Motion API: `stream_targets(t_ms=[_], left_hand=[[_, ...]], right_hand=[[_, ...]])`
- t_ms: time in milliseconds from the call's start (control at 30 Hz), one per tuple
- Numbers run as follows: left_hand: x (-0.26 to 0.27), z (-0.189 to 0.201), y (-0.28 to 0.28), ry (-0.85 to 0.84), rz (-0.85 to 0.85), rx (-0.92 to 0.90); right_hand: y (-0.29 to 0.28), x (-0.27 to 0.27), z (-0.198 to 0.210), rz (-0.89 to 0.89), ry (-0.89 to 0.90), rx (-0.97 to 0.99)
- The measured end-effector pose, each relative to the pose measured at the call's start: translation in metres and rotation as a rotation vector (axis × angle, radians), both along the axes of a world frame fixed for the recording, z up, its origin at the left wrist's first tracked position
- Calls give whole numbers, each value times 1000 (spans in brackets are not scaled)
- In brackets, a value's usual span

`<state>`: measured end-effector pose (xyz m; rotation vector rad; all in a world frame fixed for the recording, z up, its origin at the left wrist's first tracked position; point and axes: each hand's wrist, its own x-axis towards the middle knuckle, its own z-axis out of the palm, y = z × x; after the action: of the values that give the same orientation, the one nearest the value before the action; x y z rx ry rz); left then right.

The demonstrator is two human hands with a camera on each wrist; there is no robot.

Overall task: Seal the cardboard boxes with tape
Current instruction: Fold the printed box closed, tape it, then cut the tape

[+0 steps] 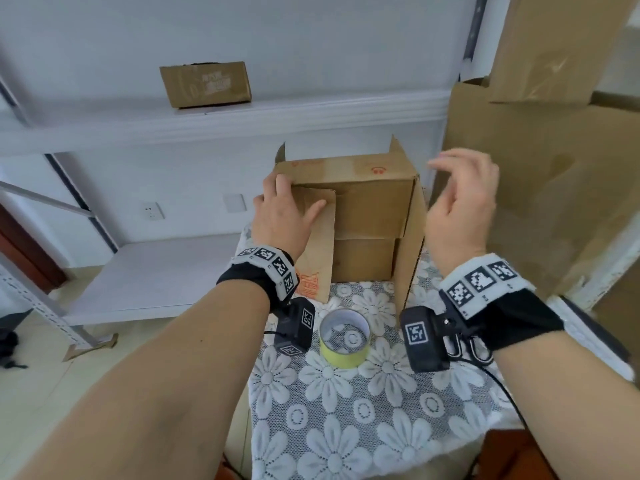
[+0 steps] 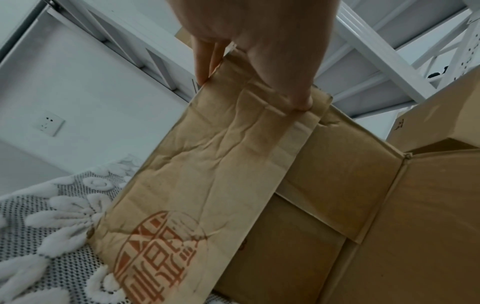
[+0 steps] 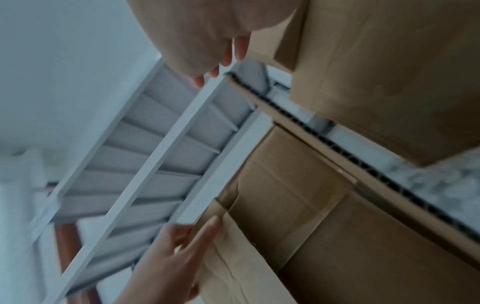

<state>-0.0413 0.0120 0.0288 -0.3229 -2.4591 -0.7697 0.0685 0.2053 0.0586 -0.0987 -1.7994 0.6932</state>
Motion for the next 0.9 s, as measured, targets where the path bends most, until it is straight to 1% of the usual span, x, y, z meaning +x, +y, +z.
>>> stream_targets(t_ms=[67,133,200,300,367,433,533,567,600,667,733,800,900], left_hand=[[0,3,-1,-17,15,2],[0,4,-2,-21,25,5],[-1,5,-3,-22,30,9],[-2,5,-5,-19,20,19],[-3,3,-6,-5,-5,31],[-5,-1,-8,12,-35,71],[-8,-11,-11,10,-64,198],[-11,-16,-13,-37,-70,267],[-11,-20,-14,-117,-77,351],[-14,-31,-17,-329,-95,548],[-14,-42,-19,-478,-104,664],[-7,-50,-19,-520,-115,710],[-1,-56,-16,-514,-96,816]], right_hand=[[9,-3,-9,13,-122,-299],[16,-6,-26,106,-338,-536],[15,-9,-46,250,-529,-609],[9,-19,-66,396,-685,-694],[5,-31,-73,460,-725,-730],[2,-43,-78,498,-753,-708],[0,-56,-82,482,-729,-729],[0,-59,-83,470,-718,-735],[0,-62,-84,459,-714,-742],[-1,-66,-88,439,-697,-767],[-3,-69,-93,406,-681,-790],[-6,-70,-97,350,-676,-761],[-11,-70,-93,302,-705,-654]])
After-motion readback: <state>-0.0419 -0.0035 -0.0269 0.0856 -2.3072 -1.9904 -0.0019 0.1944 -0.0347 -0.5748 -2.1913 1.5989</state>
